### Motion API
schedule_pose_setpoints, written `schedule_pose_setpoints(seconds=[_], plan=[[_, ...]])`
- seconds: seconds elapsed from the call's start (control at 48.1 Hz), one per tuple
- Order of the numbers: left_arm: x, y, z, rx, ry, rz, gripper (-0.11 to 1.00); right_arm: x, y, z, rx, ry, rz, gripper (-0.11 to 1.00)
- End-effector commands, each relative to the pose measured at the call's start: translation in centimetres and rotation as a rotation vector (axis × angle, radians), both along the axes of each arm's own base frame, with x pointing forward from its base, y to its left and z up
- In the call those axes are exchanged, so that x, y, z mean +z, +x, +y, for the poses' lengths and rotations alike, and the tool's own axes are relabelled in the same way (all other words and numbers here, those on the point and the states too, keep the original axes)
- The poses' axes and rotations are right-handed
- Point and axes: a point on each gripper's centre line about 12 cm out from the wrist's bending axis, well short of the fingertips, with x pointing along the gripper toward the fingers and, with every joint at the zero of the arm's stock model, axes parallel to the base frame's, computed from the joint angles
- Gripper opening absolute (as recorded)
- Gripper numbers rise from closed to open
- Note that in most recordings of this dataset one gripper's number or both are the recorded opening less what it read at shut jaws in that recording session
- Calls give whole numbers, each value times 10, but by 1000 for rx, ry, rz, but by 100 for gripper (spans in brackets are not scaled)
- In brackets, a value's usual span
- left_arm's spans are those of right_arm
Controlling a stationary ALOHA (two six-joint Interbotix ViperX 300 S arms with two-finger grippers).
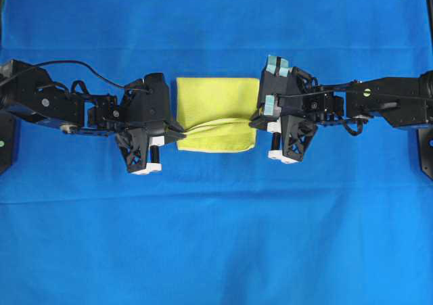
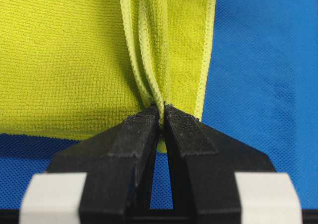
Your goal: Fold a vertical towel.
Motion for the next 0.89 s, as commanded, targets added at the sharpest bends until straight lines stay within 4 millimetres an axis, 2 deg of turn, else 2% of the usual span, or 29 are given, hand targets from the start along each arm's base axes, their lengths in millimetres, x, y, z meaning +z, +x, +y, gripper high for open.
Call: schedule_pose_setpoints(seconds=[0.0,0.229,0.291,0.333,0.416,0.458,0.52,0.645,0.77,0.874], plan=[[8,6,-1,-6,2,-31,4,7,4,1,0,1,-28,8],[10,8,-2,-8,3,-43,5,8,6,8,21,2,-32,8],[10,8,-5,-16,3,-43,11,8,6,15,43,0,-32,10],[10,8,-8,-23,2,-43,19,8,6,21,58,0,-32,19],[10,8,-17,-47,1,-38,40,7,6,30,84,1,-26,44],[10,8,-24,-67,0,-35,47,7,6,35,97,2,-26,57],[10,7,-32,-94,2,-35,58,8,6,41,111,4,-26,66],[17,4,-43,-124,0,-45,59,15,7,50,133,8,-45,56],[31,-1,-44,-129,1,-46,59,34,5,51,128,12,-77,58],[50,-5,-43,-139,12,-62,59,56,0,51,129,8,-116,58]])
